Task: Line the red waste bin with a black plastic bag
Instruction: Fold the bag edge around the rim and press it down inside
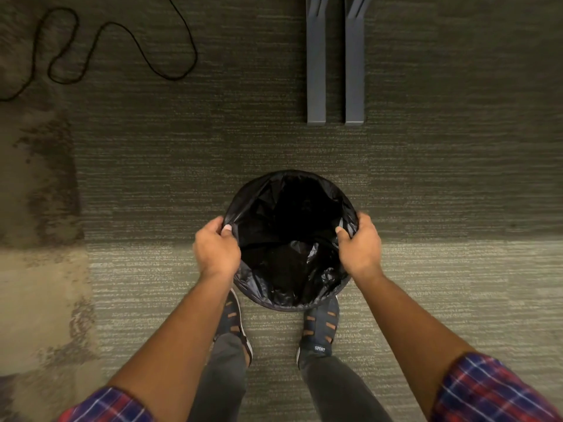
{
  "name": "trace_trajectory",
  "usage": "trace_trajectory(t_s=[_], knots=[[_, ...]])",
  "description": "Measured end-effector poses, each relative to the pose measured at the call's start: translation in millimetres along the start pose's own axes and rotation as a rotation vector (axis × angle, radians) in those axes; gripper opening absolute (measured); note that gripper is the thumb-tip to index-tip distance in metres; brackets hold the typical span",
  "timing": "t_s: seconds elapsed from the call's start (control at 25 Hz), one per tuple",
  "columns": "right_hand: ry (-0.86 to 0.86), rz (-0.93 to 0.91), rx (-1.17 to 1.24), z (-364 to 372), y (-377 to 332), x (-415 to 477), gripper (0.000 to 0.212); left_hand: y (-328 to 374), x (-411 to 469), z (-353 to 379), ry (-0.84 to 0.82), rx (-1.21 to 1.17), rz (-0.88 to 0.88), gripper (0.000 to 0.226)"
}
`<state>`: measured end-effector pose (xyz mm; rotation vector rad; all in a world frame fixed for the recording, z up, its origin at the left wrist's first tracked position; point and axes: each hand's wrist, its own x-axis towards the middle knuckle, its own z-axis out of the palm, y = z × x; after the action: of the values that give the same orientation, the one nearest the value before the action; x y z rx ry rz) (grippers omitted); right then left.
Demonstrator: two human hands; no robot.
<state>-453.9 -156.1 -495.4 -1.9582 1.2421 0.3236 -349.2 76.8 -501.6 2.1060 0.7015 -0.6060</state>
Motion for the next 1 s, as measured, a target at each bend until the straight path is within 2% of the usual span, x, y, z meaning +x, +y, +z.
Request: trace_trajectory(t_s=[0.2,0.32,0.4,0.48,0.52,0.6,0.68,0.76,0.88,1.0], knots=[[-0.093,0.016,-0.014,-3.2,11.8,4.1,0.026,-16.1,11.4,-10.5,-0.1,-0.16,-0.116,0.032],[-0.14,0.039,-0.014,-12.7,12.2,7.5,0.023,-18.3,1.4,-16.8,-0.119,-0.153,-0.138,0.03],[-0.197,0.047,-0.046,-14.9,7.2,4.9,0.03,-21.5,-6.8,-20.3,-0.111,-0.119,-0.165,0.042],[-0.205,0.023,-0.088,-13.1,-6.0,3.7,0.052,-16.6,-12.1,-21.6,-0.114,-0.059,-0.156,0.036],[-0.172,-0.022,-0.122,-12.5,-15.3,5.7,0.064,-12.4,-13.1,-21.8,-0.107,-0.023,-0.116,0.024],[-0.116,-0.176,-0.182,-9.5,-38.4,13.6,0.07,-2.1,-8.4,-19.7,-0.086,0.103,0.031,0.035],[-0.177,-0.315,-0.252,-3.0,-63.2,23.2,0.056,12.6,-0.8,-12.1,-0.075,0.273,0.193,0.028],[-0.301,-0.377,-0.288,8.8,-79.4,28.2,0.04,21.8,2.3,-4.1,-0.129,0.369,0.235,0.022],[-0.374,-0.418,-0.298,22.1,-86.6,29.0,0.034,27.2,2.0,3.9,-0.188,0.35,0.181,0.026],[-0.36,-0.46,-0.295,27.0,-88.2,30.4,0.033,27.0,12.6,2.7,-0.242,0.149,0.02,0.028]])
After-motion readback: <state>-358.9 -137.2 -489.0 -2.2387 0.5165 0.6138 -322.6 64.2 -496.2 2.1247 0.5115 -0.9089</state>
